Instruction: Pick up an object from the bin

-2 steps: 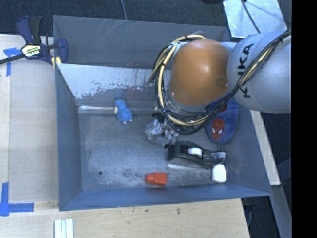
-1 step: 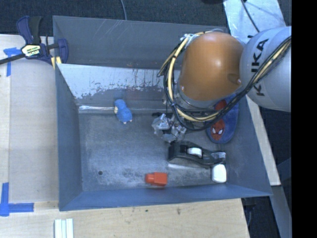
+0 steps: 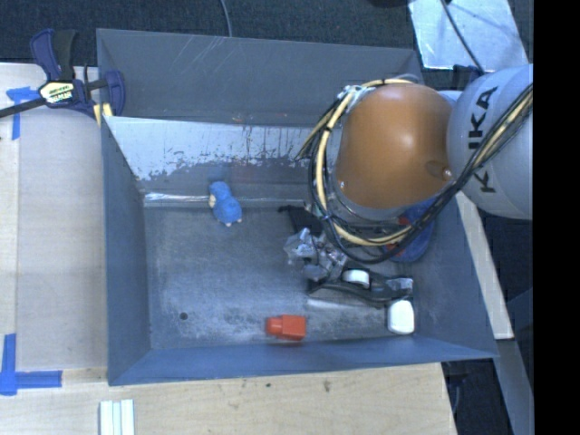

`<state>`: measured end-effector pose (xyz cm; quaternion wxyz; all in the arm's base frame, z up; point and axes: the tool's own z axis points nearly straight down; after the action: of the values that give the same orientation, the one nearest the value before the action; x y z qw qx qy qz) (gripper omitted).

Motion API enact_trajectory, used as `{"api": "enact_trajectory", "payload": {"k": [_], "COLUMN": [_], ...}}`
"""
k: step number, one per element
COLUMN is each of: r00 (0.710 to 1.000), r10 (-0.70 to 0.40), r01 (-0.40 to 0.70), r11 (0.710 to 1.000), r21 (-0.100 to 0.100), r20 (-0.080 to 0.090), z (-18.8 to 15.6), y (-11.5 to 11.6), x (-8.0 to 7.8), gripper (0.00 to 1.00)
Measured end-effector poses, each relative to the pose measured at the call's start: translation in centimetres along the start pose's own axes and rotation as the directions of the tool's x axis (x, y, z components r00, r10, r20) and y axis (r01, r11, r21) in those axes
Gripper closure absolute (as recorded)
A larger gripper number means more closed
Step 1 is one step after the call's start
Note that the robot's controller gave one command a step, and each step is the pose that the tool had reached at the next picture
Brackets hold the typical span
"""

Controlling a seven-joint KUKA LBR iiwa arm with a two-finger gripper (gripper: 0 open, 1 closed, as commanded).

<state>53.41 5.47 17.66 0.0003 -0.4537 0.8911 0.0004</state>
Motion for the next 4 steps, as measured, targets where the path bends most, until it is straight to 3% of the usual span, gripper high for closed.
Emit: {"api": "enact_trajectory", "payload": {"k": [1, 2, 3, 4], "r00": [1.000, 0.824, 0.838, 0.855], "r10": [0.002, -0.567, -0.546, -0.518], "r01": [-0.002, 0.567, 0.546, 0.518], "r11": [1.000, 0.824, 0.838, 0.855], "r21": [0.008, -0.004, 0.005, 0.000], "r20": [0.007, 0.000, 0.002, 0.000], "z": [-7.0, 3.2, 0.6, -0.4], "y": [1.7, 1.4, -0.1, 1.1], "x": [0.7, -4.0, -5.0, -2.6], "gripper": [1.00, 1.00, 1.00, 1.00]}}
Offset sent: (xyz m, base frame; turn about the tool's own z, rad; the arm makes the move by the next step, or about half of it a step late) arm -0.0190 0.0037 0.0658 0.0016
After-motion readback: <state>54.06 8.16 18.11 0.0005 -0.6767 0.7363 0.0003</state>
